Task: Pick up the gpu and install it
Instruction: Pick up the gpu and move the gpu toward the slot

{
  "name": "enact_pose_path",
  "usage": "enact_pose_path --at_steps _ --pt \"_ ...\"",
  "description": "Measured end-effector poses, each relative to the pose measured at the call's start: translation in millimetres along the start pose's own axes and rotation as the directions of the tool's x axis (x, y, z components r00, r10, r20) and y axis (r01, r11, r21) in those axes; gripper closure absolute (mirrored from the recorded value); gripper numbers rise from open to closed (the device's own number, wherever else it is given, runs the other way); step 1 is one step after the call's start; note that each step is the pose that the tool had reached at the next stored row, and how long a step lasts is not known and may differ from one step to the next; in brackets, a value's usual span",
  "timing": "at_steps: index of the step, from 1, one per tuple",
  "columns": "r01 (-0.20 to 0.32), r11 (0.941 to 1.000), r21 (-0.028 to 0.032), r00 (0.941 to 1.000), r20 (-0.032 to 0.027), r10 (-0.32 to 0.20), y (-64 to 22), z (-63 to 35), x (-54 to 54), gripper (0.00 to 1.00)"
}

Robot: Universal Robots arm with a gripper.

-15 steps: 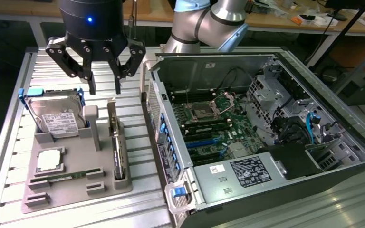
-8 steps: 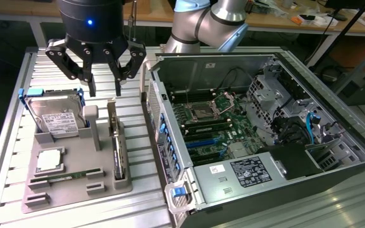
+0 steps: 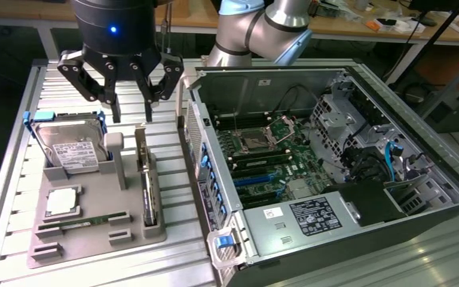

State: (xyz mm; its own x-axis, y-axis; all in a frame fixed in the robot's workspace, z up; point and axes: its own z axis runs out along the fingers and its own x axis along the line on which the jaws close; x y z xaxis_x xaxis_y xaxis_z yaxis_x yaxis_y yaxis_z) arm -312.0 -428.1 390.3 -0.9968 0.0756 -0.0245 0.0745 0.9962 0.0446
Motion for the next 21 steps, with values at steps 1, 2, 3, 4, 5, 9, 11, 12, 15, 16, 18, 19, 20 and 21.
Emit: enact_pose_path --at_steps 1,2,3,4,5,9,11,12,15,16,18,19,20,21 --pt "0.000 1.0000 0.0001 1.0000 0.0000 0.000 -0.4 0.1 0.0 0.52" --pt "0.000 1.0000 0.0001 1.0000 -0.0001 0.000 -0.9 0.1 -0.1 0.52" --pt "0.000 1.0000 0.0001 1.0000 0.0000 0.000 -1.3 0.2 -0.1 0.52" --pt "0.000 1.0000 0.0000 1.0000 -0.0001 0.000 -1.8 0.3 -0.1 0.52" --pt "0.000 1.0000 0.0000 1.0000 -0.0001 0.000 -2.2 0.4 -0.1 0.52" --pt "0.000 1.0000 0.0001 1.0000 0.0000 0.000 -3.9 0.7 -0.2 0.52" --pt "0.000 1.0000 0.0000 1.0000 -0.0001 0.000 -4.7 0.9 -0.3 0.52" --pt "0.000 1.0000 0.0001 1.0000 -0.0001 0.000 -5.3 1.0 -0.3 0.52" --pt "0.000 1.0000 0.0001 1.0000 -0.0001 0.000 -6.6 1.2 -0.4 0.52" --pt "0.000 1.0000 0.0001 1.0000 -0.0001 0.000 -6.9 1.3 -0.4 0.52" --pt "0.000 1.0000 0.0001 1.0000 0.0000 0.000 -7.4 1.4 -0.5 0.52" --pt "0.000 1.0000 0.0001 1.0000 -0.0001 0.000 -7.8 1.5 -0.5 0.52" --pt "0.000 1.0000 0.0001 1.0000 -0.0001 0.000 -8.1 1.6 -0.5 0.52" --pt "0.000 1.0000 0.0001 1.0000 -0.0001 0.000 -8.2 1.7 -0.5 0.52"
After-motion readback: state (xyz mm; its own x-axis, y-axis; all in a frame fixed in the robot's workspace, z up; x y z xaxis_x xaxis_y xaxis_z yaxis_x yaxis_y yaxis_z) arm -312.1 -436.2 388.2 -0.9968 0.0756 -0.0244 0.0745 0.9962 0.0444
